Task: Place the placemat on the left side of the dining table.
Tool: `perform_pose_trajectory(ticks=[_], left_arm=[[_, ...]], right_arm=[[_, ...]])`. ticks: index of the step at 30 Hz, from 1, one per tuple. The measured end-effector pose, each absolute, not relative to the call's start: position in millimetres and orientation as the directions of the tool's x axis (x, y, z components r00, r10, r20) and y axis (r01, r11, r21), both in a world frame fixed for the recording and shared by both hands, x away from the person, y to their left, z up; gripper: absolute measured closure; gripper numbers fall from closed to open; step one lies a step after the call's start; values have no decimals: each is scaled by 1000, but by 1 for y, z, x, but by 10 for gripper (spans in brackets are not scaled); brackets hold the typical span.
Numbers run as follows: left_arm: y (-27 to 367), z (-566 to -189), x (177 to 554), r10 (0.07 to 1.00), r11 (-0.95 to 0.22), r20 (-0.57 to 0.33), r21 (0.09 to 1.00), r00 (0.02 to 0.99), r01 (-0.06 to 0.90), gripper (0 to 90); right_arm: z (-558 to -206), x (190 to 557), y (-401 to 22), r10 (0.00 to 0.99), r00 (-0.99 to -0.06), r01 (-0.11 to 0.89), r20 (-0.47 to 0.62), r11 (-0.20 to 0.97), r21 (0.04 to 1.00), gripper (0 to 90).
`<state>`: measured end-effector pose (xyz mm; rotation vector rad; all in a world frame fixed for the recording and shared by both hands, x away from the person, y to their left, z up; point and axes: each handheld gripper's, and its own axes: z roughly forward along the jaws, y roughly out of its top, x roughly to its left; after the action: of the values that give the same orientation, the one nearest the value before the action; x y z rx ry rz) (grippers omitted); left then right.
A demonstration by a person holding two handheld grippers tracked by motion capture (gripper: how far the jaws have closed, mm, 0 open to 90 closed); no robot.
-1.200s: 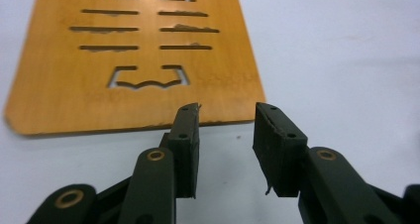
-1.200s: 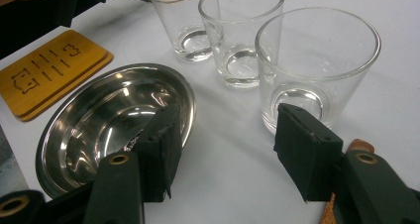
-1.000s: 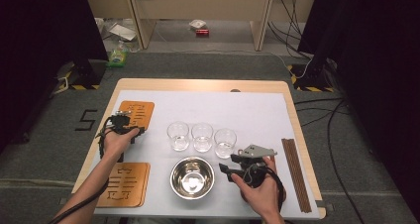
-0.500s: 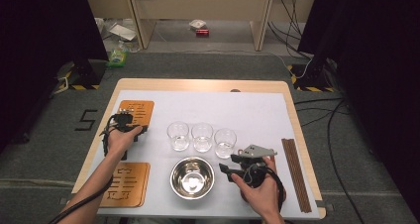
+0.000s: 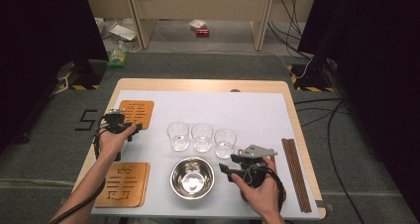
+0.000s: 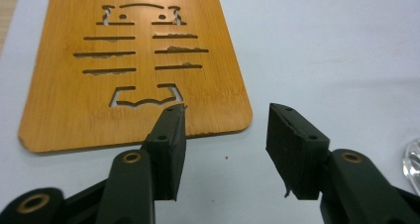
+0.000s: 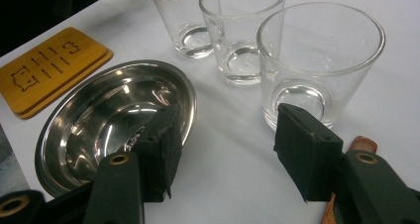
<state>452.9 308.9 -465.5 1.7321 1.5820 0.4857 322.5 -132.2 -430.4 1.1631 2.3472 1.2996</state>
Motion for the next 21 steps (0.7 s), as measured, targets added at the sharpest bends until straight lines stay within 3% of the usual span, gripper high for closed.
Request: perform_pose_trajectory(ticks=[10, 21], left_arm=[[309, -451, 432, 958, 20, -206, 743, 201, 668, 379], [283, -433, 398, 933, -33, -206, 769, 296, 639, 363]], right_arm=[[-430, 322, -132, 727, -664, 535, 176, 297, 791, 442], [-430, 323, -133, 730, -661, 537, 175, 296, 790, 442]])
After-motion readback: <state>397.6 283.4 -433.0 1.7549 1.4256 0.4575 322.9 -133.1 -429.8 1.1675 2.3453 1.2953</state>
